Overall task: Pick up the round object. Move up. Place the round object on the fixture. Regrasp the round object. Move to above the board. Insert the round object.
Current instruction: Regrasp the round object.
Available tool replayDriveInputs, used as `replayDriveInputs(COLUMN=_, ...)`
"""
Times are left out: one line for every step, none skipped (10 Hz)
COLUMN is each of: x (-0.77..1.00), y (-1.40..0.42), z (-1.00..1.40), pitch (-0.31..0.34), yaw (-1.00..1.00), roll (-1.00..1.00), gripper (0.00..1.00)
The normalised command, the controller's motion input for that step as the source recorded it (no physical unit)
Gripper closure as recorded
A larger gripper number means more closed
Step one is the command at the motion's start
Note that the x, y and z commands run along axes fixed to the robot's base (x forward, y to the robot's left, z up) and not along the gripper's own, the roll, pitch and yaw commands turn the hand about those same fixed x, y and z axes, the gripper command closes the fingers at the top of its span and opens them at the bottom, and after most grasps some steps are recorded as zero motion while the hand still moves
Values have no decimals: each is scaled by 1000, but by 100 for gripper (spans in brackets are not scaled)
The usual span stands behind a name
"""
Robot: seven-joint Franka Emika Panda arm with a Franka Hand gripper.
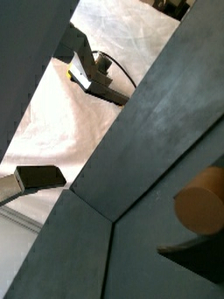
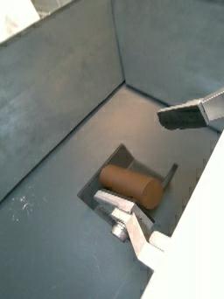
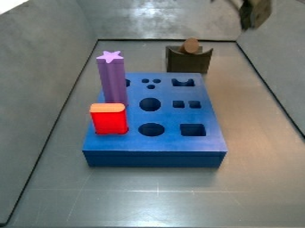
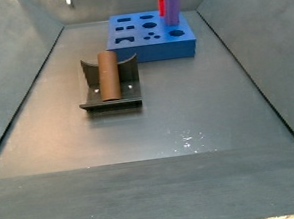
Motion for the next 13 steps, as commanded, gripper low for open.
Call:
replayDriveInputs(x=67, y=53, z=-1000, pitch=57, yaw=217, roll=236, gripper=0)
replayDriveInputs(x=80, y=50, z=-1000, pitch=-14, yaw=204, roll=191, gripper=0)
replayDriveInputs(x=90, y=44, z=-1000, pitch=-70, yaw=183, roll=165, gripper=0)
replayDriveInputs(x=96, y=42, z=-1000, pitch=-105, yaw=166, roll=155, gripper=0)
replayDriveInputs(x=109, y=35, z=-1000, pitch=-169, yaw=112, roll=137, gripper=0)
replayDriveInputs(x=117, y=31, z=-1000, pitch=-189, yaw=80, roll=134, gripper=0)
replayDriveInputs(x=126, y=22, z=-1000, pitch=-191, yaw=35, roll=129, gripper=0)
replayDriveInputs(x=107, y=16, z=-824, pitch=-170, yaw=-7, roll=124, gripper=0)
replayDriveInputs(x=99, y=12, z=-731, pitch=-157, yaw=-21, roll=122, gripper=0)
replayDriveInputs(x=83, y=12, z=-504, pitch=-105, yaw=-46, roll=112, gripper=0)
replayDriveInputs(x=79, y=6, z=-370, pitch=-79, yaw=-53, roll=106, gripper=0)
replayDriveInputs(x=57, y=2, z=-210, pitch=-21, yaw=-44, roll=96, gripper=0)
replayDriveInputs(x=30, y=1, z=-183, pitch=-12, yaw=-45, roll=93, gripper=0)
